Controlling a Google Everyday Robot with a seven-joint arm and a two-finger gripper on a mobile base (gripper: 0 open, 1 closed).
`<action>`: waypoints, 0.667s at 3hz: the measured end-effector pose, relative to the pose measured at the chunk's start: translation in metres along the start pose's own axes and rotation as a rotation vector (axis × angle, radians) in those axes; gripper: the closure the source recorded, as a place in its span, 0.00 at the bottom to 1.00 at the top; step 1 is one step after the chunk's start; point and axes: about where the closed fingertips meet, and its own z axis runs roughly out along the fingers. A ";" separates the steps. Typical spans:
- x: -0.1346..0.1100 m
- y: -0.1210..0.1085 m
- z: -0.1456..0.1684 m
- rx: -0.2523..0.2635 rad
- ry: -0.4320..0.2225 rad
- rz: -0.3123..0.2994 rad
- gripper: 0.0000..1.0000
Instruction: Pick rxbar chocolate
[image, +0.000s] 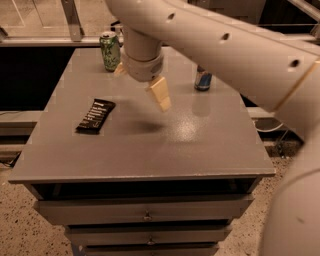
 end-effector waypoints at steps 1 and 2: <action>-0.021 -0.034 0.025 -0.016 0.031 -0.135 0.00; -0.039 -0.061 0.035 -0.044 0.031 -0.196 0.00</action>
Offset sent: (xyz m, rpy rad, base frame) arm 0.0299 0.1119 -0.0182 -0.1483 0.0148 0.2329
